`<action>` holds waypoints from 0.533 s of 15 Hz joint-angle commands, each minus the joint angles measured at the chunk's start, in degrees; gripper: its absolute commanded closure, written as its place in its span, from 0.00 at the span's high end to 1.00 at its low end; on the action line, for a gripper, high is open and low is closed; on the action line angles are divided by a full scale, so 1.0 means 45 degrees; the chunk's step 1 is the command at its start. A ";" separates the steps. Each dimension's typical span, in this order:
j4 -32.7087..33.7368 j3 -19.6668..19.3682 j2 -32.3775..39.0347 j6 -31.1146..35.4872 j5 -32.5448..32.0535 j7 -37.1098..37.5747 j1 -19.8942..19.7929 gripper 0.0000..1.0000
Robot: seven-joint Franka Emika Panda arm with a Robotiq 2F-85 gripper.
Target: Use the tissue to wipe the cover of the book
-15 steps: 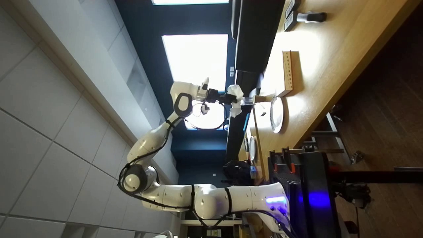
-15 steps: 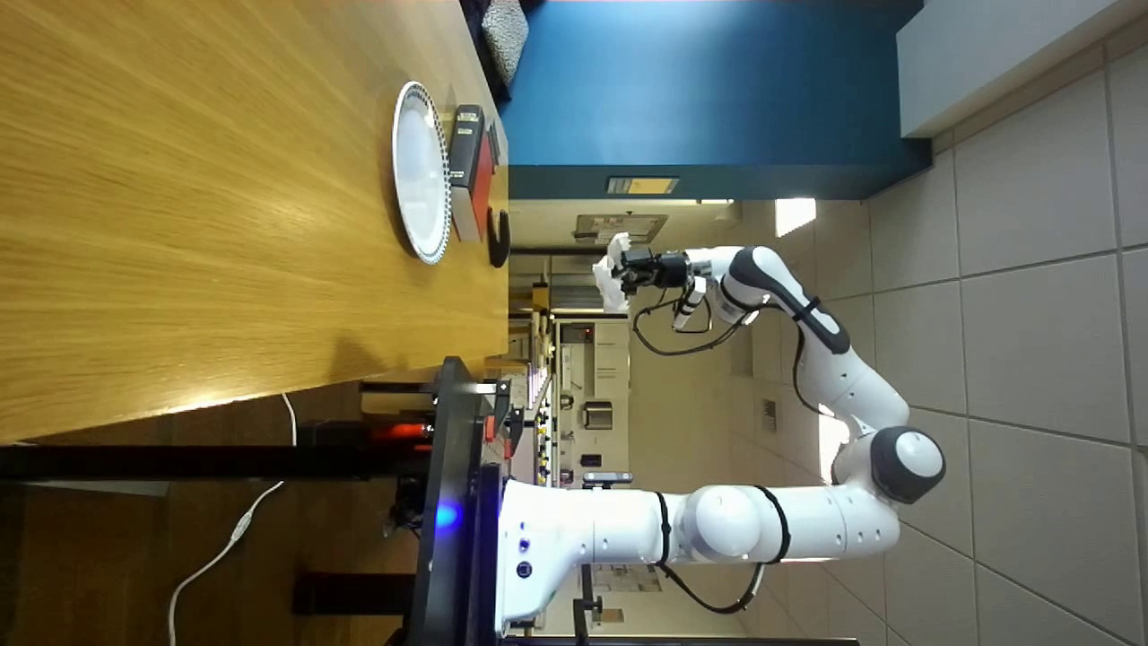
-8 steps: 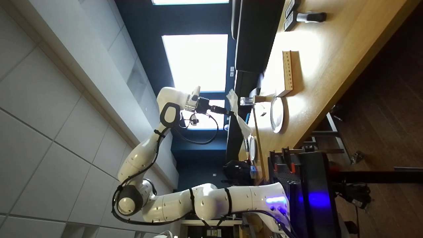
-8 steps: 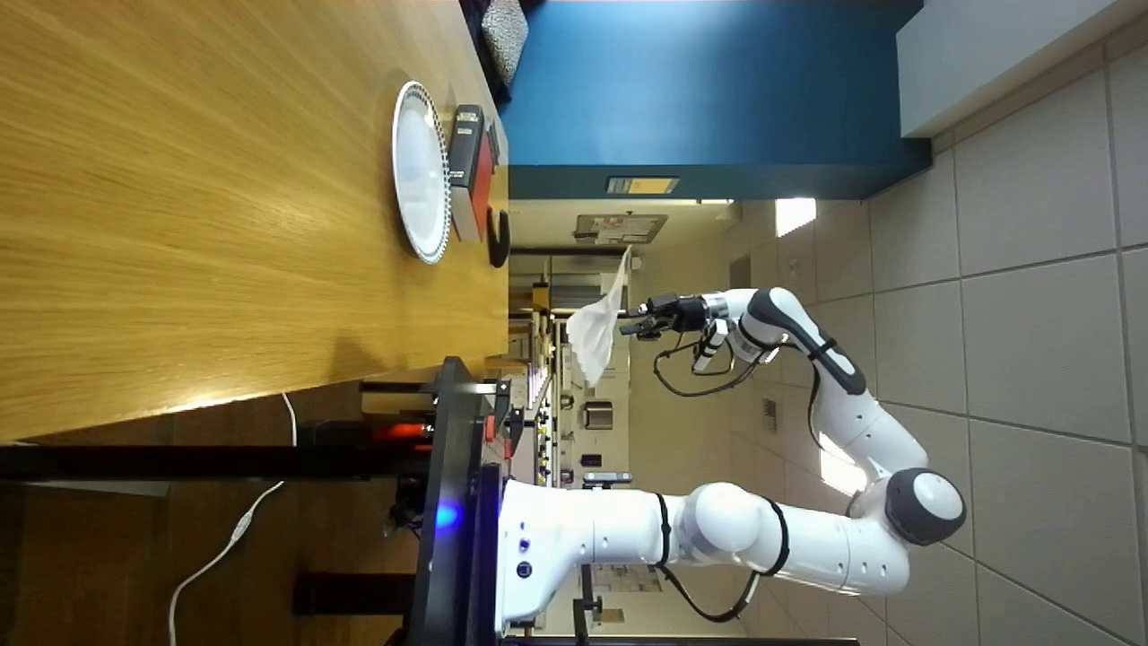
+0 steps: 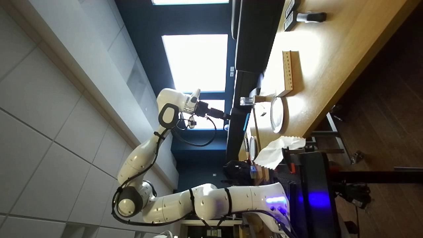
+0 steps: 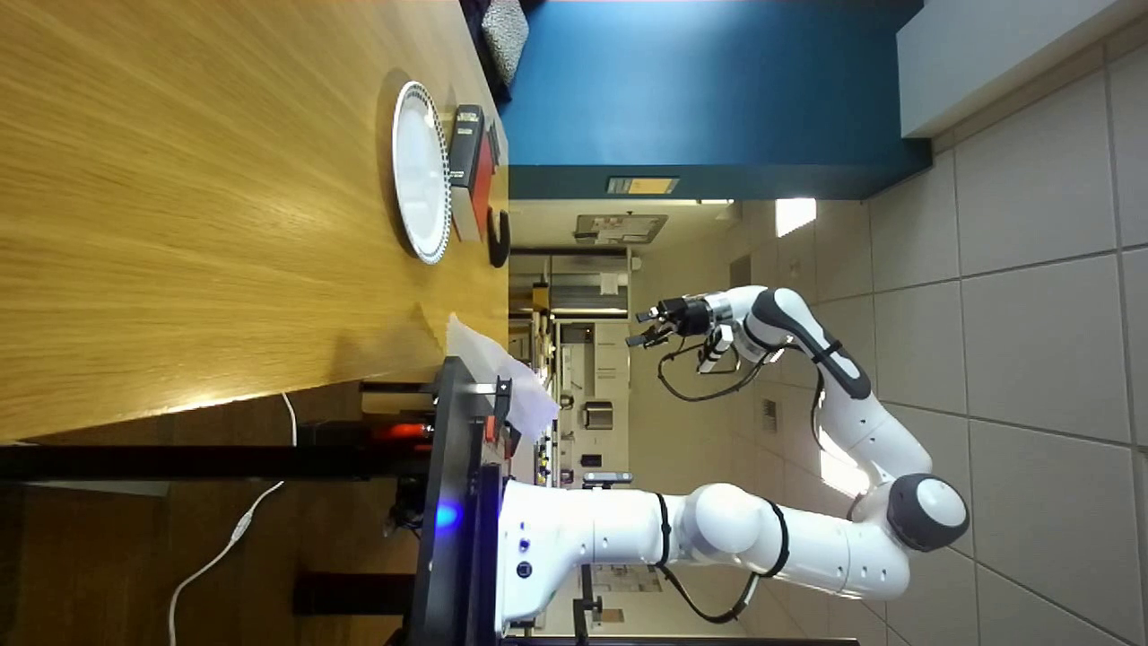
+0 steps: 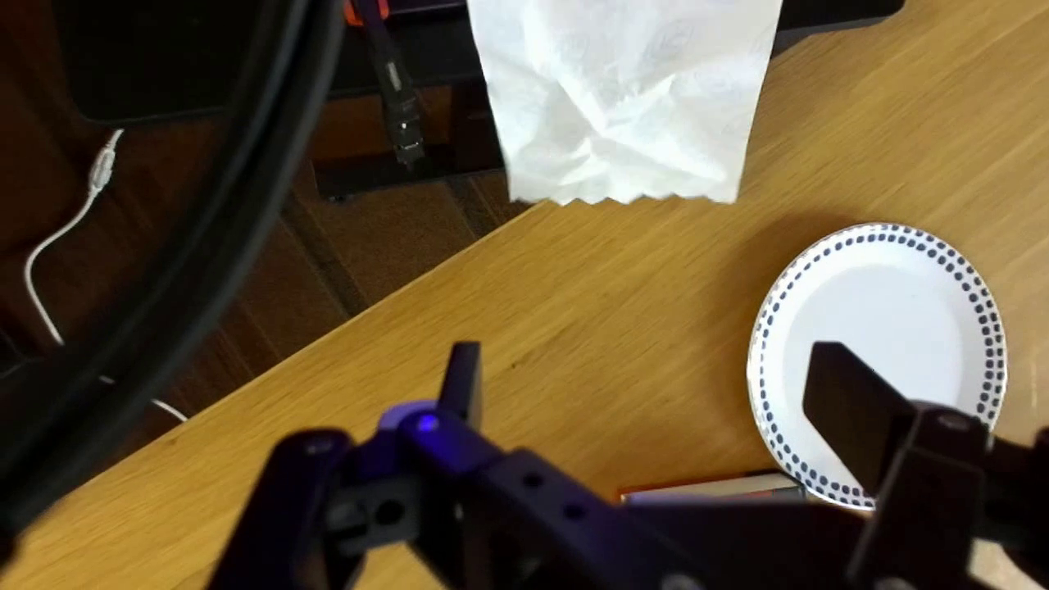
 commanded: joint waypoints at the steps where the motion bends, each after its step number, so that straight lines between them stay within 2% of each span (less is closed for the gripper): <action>1: 0.0107 0.0081 -0.0616 -0.0530 -0.0322 -0.0176 0.0154 1.00; 5: 0.0024 0.0216 -0.0623 -0.0251 -0.0410 0.0036 0.0323 1.00; 8: -0.0286 0.0324 -0.0841 0.0504 -0.0258 0.0435 0.0392 1.00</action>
